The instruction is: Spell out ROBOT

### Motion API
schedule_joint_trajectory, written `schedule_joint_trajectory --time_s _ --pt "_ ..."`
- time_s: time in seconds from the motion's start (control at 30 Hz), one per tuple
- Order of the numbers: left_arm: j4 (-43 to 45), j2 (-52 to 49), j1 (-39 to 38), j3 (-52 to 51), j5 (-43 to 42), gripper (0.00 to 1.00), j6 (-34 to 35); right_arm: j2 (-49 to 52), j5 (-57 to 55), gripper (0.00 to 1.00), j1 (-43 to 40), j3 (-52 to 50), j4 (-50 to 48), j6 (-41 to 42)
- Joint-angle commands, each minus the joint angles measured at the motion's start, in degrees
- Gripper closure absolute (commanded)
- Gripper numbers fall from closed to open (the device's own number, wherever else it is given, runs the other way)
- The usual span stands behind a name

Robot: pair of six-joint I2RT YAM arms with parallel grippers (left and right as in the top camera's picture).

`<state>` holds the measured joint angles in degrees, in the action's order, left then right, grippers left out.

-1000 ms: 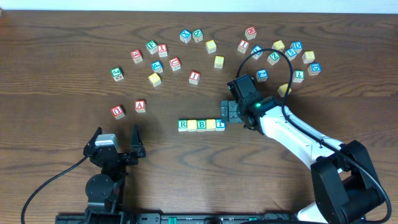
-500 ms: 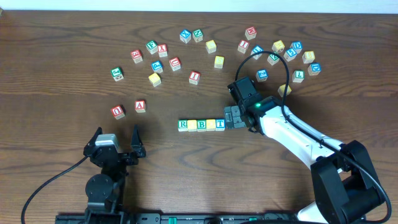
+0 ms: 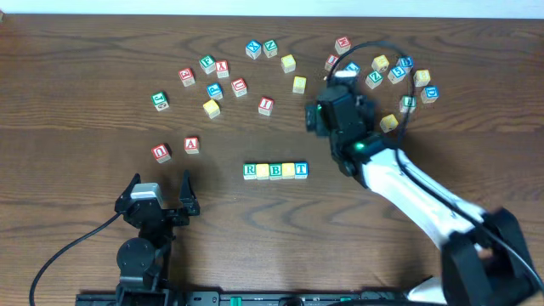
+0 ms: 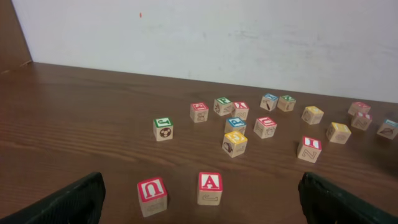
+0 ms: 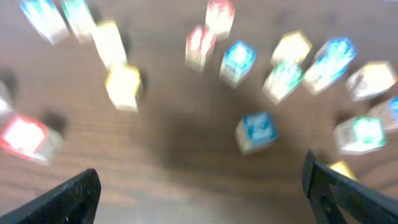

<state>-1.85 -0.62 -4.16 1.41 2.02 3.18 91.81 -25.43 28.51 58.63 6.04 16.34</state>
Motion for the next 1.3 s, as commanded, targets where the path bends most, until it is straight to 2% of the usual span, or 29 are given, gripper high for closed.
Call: schedule_joint_trajectory --time_s 0.0,0.17,0.33,0.53,0.83,1.27 --pt "-2.2 0.4 0.3 -1.1 0.1 0.02 0.5 -7.2 -2.6 0.01 -3.0 0.0 -0.3 -1.4" --pt "-2.2 0.4 0.3 -1.1 0.1 0.02 0.5 -18.6 3.4 0.01 -8.3 -3.5 0.2 -7.8" --pt "-2.2 0.4 0.3 -1.1 0.1 0.02 0.5 -28.6 4.9 0.01 -14.2 -13.2 -0.4 -7.9" --pt "-2.2 0.4 0.3 -1.1 0.1 0.02 0.5 -35.6 12.4 0.01 -20.1 -25.2 -10.1 -11.5" --pt "-2.2 0.4 0.3 -1.1 0.1 0.02 0.5 -41.5 13.0 0.01 -21.4 -38.7 -29.8 -11.7" --pt "-2.2 0.4 0.3 -1.1 0.1 0.02 0.5 -65.1 16.0 0.01 -25.3 -58.5 -32.2 -13.9"
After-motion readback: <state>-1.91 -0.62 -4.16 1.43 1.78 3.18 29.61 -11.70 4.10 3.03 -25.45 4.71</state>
